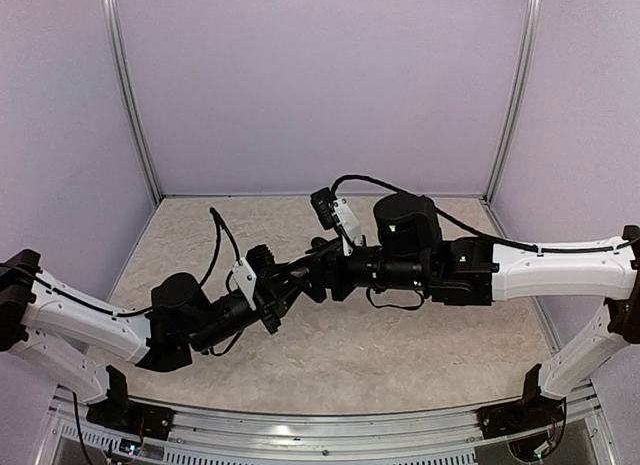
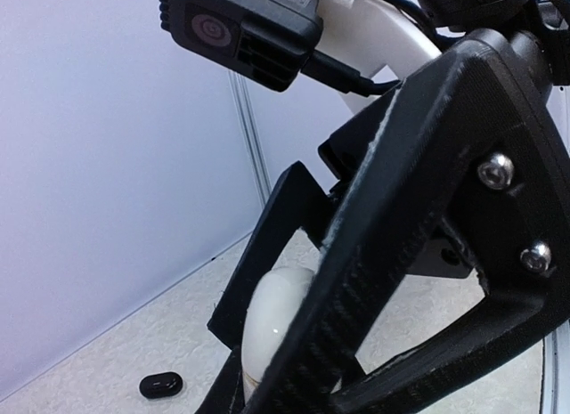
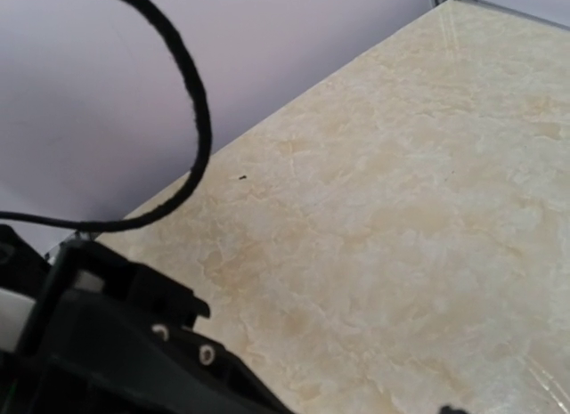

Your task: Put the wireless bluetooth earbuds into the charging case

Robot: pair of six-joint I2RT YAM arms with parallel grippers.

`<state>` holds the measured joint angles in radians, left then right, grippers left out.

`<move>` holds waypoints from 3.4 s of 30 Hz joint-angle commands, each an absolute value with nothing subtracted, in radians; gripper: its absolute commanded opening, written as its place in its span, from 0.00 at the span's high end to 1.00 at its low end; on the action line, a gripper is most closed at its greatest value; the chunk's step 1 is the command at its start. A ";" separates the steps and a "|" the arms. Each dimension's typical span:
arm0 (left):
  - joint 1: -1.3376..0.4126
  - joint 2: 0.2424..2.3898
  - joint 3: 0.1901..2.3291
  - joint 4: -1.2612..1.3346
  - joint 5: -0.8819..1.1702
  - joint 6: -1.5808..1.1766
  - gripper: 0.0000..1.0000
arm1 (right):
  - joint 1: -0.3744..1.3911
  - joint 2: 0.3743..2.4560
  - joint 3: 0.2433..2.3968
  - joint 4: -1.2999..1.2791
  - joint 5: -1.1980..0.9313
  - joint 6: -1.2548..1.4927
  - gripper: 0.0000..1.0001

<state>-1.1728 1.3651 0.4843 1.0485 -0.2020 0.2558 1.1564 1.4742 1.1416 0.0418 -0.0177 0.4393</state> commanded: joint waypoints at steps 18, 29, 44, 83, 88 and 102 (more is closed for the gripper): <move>-1.180 1.382 0.506 1.184 -0.234 0.248 0.70 | 1.156 1.404 1.041 0.164 0.163 0.437 0.45; -1.180 1.326 0.442 1.161 -0.249 0.192 0.11 | 0.996 1.352 1.070 0.038 0.082 0.311 0.47; -1.081 1.152 0.364 1.013 -0.284 -0.066 0.01 | 0.702 1.777 1.375 -0.438 -0.119 0.045 0.46; -0.986 0.990 0.312 0.877 -0.341 -0.147 0.01 | 0.536 2.400 2.025 -0.629 -0.184 -0.112 0.21; -0.964 1.035 0.408 0.720 -0.368 -0.225 0.01 | 0.535 2.264 1.950 -0.565 -0.170 -0.111 0.12; -0.824 1.233 0.763 0.268 -0.366 -0.347 0.01 | 0.535 1.802 1.530 -0.401 -0.076 -0.003 0.00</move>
<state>-0.8822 1.1862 0.6762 0.4450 -0.3771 -0.2989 0.5430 1.8839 1.6588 -0.4366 -0.1436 -0.0601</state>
